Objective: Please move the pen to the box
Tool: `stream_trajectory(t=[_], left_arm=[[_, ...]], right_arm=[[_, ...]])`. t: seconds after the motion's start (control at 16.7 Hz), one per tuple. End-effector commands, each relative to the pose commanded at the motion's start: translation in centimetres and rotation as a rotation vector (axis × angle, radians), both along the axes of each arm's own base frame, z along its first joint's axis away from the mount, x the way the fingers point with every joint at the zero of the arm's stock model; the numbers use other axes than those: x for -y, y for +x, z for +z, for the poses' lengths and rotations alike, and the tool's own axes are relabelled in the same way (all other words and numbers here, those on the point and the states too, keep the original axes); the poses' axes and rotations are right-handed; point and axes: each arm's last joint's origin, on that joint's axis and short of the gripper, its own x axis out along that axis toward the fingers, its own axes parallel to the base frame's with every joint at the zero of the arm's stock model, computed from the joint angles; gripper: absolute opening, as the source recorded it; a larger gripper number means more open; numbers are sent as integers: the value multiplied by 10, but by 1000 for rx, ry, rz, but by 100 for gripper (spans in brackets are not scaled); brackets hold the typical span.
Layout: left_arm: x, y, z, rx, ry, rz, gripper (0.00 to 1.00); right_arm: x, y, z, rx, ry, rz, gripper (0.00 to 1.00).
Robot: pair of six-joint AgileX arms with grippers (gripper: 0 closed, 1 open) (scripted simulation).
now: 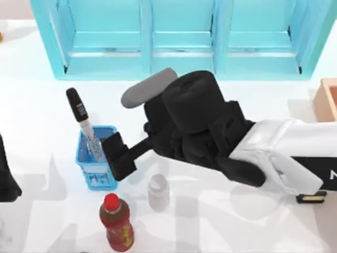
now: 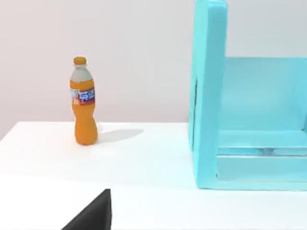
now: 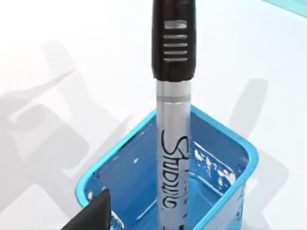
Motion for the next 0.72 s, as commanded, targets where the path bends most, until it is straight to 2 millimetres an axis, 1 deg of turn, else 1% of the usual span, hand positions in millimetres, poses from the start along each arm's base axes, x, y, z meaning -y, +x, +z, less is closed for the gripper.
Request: stream_trajectory(t=[0.12, 0.18, 0.42, 0.54, 0.72], left_arm=[[0, 0, 0, 0, 0, 0, 100], [0, 0, 0, 0, 0, 0, 100], [0, 0, 0, 0, 0, 0, 100], [0, 0, 0, 0, 0, 0, 100], [0, 0, 0, 0, 0, 0, 100]], right_arm=[[-15, -4, -11, -18, -14, 28, 100], [-17, -5, -13, -22, -18, 34, 100], [-16, -4, -14, -24, -21, 31, 100], [-19, -4, -14, -23, -19, 30, 100], [-41, 3, -17, -20, -15, 31, 100]])
